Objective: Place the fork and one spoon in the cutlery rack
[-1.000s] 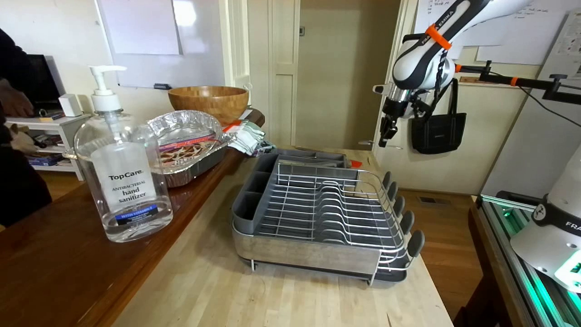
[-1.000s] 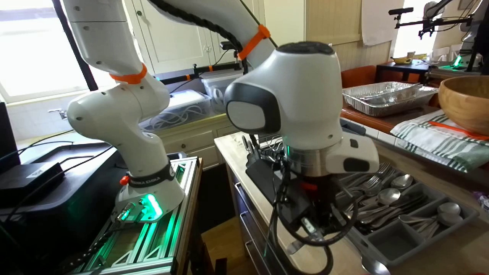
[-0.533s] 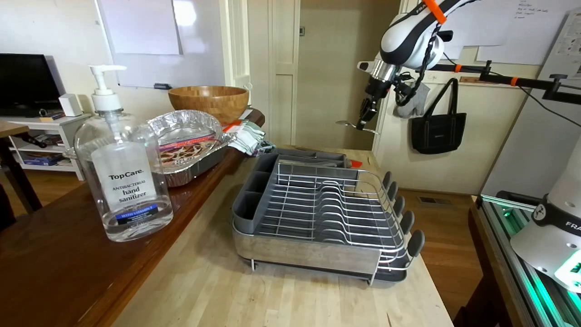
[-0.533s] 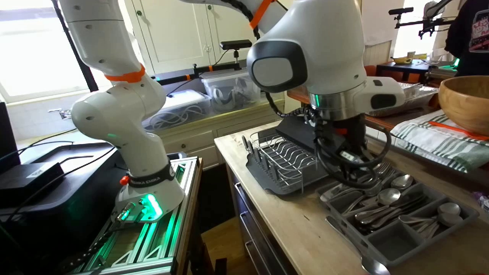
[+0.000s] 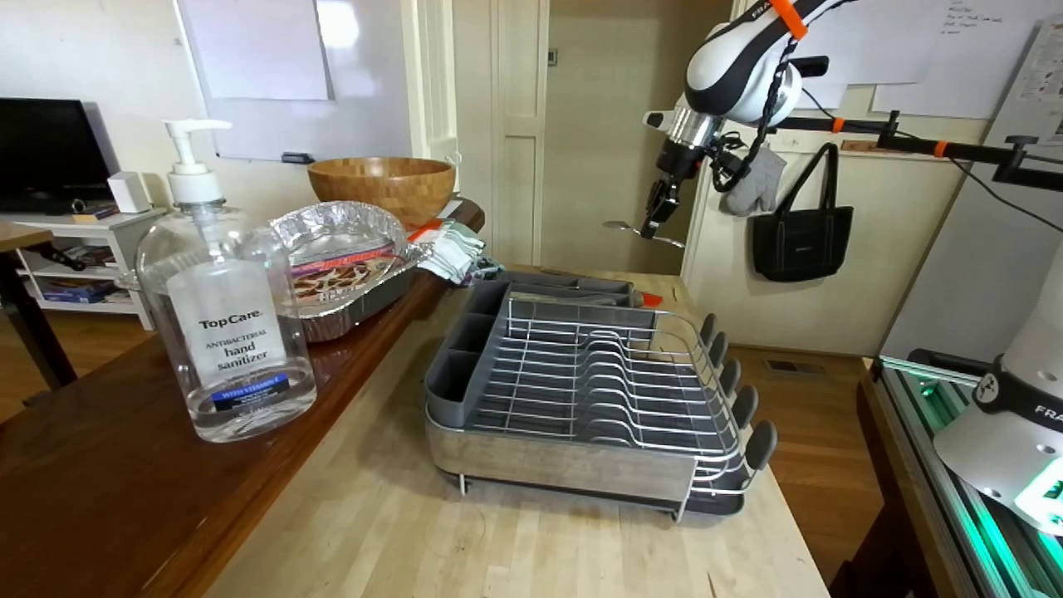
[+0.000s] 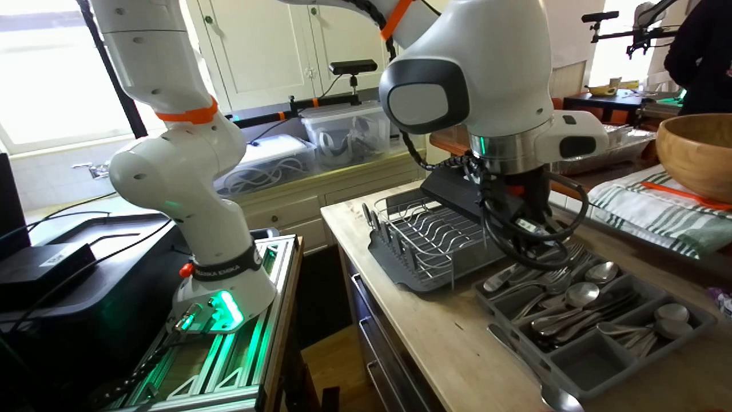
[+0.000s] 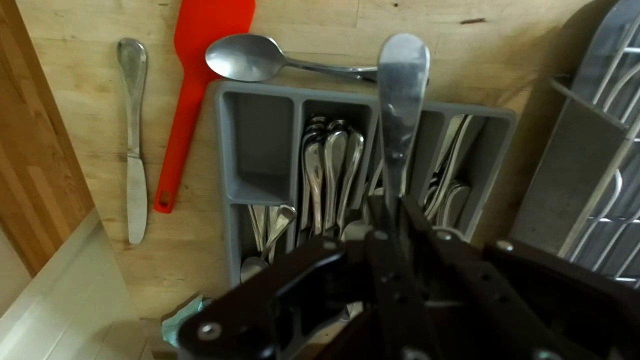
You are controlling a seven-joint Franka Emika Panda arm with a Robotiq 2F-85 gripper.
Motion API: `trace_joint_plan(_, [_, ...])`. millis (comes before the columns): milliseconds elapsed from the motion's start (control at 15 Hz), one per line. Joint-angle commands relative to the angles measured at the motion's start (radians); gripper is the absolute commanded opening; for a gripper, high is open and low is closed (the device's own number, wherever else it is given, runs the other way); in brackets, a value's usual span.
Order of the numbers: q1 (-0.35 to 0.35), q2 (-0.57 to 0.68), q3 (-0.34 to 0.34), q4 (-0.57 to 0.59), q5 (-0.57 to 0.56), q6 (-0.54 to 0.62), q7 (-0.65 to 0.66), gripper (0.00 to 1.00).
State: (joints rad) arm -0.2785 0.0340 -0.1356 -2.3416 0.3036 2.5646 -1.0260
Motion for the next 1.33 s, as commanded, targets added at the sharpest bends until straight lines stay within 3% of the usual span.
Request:
trace_joint_plan(0, [0.062, 0.041, 0.017, 0.034, 0.026, 0.01, 0.055, 0.02])
trace_joint_plan(333, [0.115, 0.156, 0.065, 0.11, 0.004, 0.037, 0.132, 0.02])
trace_joint_plan(1000, [0.079, 0.394, 0.096, 0.246, -0.063, 0.047, 0.238, 0.02])
trace_joint_plan(1267, [0.092, 0.443, 0.084, 0.282, -0.135, 0.098, 0.358, 0.02])
